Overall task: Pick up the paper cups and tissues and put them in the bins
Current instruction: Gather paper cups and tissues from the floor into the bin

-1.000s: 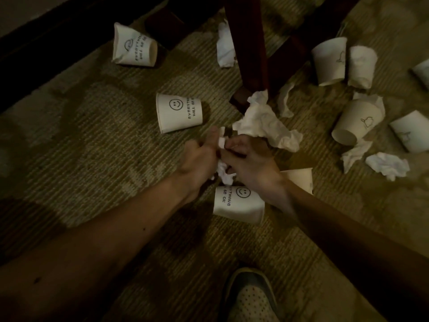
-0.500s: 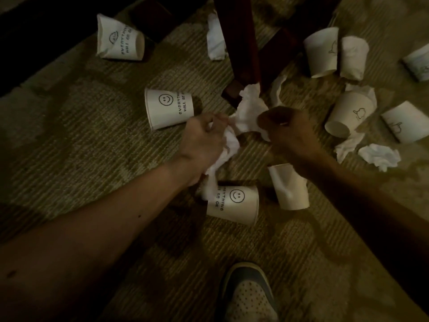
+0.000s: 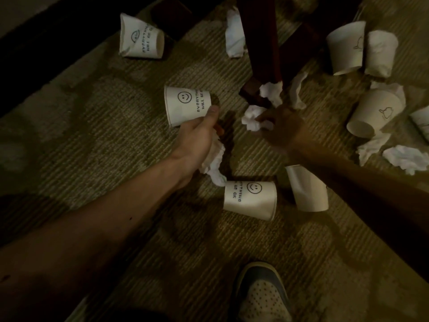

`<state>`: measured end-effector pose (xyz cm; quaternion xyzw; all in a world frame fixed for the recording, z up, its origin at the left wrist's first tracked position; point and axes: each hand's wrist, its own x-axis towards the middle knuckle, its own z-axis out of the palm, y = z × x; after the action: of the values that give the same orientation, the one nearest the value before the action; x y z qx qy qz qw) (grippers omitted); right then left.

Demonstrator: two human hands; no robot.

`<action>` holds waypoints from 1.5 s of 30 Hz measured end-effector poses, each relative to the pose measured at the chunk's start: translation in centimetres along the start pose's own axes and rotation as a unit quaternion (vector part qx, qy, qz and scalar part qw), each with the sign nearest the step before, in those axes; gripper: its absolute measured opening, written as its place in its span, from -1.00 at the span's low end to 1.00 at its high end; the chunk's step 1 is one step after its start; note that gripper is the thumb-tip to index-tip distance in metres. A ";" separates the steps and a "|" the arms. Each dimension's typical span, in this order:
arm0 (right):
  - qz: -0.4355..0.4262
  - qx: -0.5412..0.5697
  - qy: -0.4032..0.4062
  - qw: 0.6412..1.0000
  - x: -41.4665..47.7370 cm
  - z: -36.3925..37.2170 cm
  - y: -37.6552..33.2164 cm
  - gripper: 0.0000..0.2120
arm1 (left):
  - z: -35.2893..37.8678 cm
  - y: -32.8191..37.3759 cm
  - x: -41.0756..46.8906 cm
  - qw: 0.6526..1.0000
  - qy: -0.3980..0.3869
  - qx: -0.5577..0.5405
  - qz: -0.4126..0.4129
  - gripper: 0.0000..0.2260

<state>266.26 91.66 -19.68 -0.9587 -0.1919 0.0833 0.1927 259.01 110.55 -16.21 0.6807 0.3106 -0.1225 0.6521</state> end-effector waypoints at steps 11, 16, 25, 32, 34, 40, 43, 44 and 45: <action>0.076 0.290 -0.103 0.949 -1.0 -2.5 -2.9 -0.71 | -1.7 0.6 -0.6 1.000 0.017 -0.007 0.002 -0.57; 0.126 0.355 -0.060 0.924 -1.6 -3.4 -5.8 -0.75 | -3.4 0.6 -1.7 0.997 -0.056 -0.052 0.018 -0.67; 0.171 0.662 -0.230 0.692 -2.7 -2.1 -11.4 -0.81 | -2.8 1.0 -3.9 0.990 -0.122 -0.064 0.030 -0.46; 0.229 0.549 -0.295 0.748 -2.9 -2.2 -9.5 -0.65 | -3.2 -0.8 -4.2 0.997 -0.065 -0.026 0.020 -0.76; 0.214 0.428 -0.207 0.853 -2.4 -2.1 -8.7 -0.79 | -3.4 -1.0 -3.8 0.999 -0.047 -0.004 0.019 -0.80; 0.040 0.118 -0.105 0.987 -0.6 0.0 -4.8 -0.63 | -3.9 -1.4 -2.9 0.995 -0.076 0.065 0.026 -0.82; -0.031 0.113 -0.086 0.989 -0.3 0.4 -4.8 -0.62 | -3.6 -1.5 -2.5 0.991 -0.092 0.094 0.033 -0.85; -0.046 0.112 -0.081 0.989 -0.2 0.4 -4.8 -0.66 | -3.6 -1.6 -2.3 0.991 -0.090 0.095 0.029 -0.87; -0.054 0.118 -0.076 0.989 -0.2 0.5 -4.8 -0.71 | -3.4 -1.6 -2.2 0.992 -0.085 0.087 0.019 -0.89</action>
<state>264.41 95.81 -18.21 -0.9083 -0.2468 0.1674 0.2933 255.58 113.23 -15.87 0.7273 0.2295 -0.1943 0.6169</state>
